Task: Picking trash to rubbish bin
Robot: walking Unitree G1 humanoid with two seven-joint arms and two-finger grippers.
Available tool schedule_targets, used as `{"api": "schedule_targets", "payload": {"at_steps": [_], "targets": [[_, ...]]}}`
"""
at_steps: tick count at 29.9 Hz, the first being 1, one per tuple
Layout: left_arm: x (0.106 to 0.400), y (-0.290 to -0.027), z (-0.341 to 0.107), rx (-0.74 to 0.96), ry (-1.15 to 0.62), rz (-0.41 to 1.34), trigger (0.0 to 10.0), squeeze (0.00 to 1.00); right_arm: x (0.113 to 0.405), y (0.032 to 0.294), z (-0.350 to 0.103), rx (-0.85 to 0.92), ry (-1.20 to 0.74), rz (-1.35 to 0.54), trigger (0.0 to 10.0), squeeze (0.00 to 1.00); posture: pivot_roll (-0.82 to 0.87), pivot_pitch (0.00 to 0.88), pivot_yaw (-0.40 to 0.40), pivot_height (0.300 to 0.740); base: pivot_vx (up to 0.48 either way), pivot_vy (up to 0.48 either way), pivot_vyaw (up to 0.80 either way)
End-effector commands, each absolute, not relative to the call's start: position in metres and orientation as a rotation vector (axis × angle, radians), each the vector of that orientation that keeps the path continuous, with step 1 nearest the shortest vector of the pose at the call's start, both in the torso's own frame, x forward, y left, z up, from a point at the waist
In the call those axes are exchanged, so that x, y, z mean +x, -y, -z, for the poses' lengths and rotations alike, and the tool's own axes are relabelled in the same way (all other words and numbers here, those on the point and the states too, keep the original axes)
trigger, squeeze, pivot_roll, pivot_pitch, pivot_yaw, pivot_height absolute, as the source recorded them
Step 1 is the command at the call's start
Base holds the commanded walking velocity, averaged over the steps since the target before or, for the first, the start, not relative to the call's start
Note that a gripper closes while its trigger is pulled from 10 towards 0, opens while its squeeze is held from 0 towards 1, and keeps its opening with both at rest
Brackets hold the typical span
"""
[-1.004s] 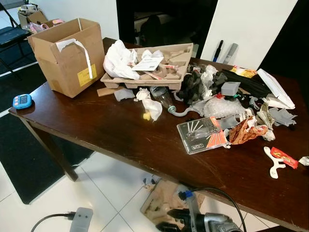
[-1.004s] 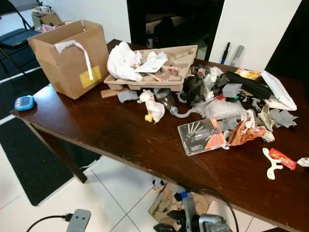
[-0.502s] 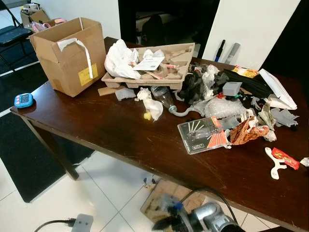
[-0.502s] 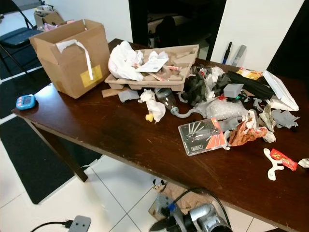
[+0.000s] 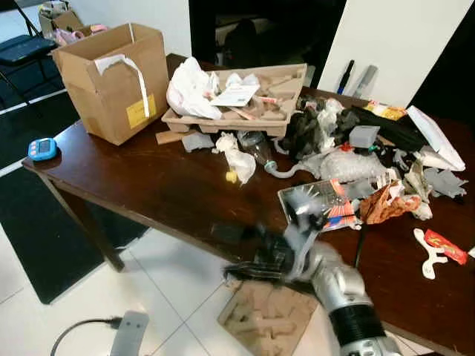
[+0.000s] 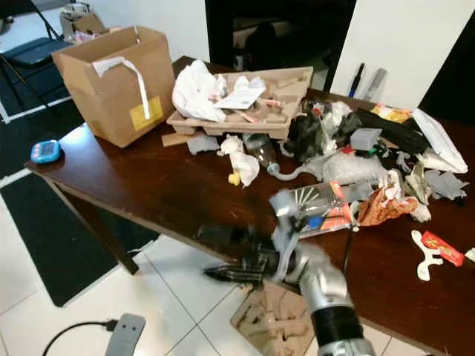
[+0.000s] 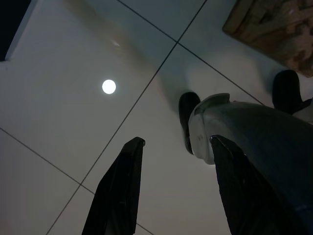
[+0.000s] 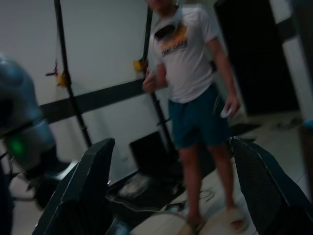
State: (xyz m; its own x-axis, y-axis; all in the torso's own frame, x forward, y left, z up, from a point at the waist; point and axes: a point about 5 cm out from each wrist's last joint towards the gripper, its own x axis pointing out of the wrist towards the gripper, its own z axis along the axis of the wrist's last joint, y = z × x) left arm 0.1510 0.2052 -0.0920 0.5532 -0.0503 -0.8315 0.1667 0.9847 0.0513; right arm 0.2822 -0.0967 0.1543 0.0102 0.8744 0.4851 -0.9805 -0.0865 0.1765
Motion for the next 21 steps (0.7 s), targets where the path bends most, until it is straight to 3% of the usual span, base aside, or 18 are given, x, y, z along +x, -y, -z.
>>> {"api": "schedule_targets", "payload": {"at_steps": [1,3,8,12,16,21], "targets": [[0.146,-0.199,0.095,0.13,-0.99,0.154,10.0,0.0,0.293,0.1,-0.169,0.539,0.313,-1.447,10.0,0.0,0.12,0.113,-0.024,0.74,0.0,0.0,0.0],[0.148,-0.197,0.094,0.131,-0.983,0.161,10.0,0.0,0.314,0.095,-0.178,0.431,0.302,-1.255,10.0,0.0,0.12,0.111,-0.025,0.74,0.0,0.0,0.0],[0.149,-0.195,0.094,0.132,-0.979,0.165,10.0,0.0,0.33,0.091,-0.177,0.303,0.233,-1.086,10.0,0.0,0.12,0.111,-0.029,0.74,0.0,0.0,0.0],[0.159,-0.192,0.09,0.111,-0.941,0.16,10.0,0.0,0.355,0.095,-0.167,0.037,0.062,-0.798,10.0,0.0,0.12,0.107,-0.043,0.74,0.0,0.0,0.0],[0.164,-0.191,0.088,0.102,-0.919,0.157,10.0,0.0,0.359,0.1,-0.161,-0.021,0.01,-0.744,10.0,0.0,0.13,0.108,-0.051,0.74,0.0,0.0,0.0],[0.177,-0.19,0.081,0.092,-0.852,0.158,10.0,0.0,0.371,0.144,-0.15,-0.079,-0.094,-0.514,10.0,0.0,0.13,0.11,-0.057,0.74,0.0,0.0,0.0]]}}
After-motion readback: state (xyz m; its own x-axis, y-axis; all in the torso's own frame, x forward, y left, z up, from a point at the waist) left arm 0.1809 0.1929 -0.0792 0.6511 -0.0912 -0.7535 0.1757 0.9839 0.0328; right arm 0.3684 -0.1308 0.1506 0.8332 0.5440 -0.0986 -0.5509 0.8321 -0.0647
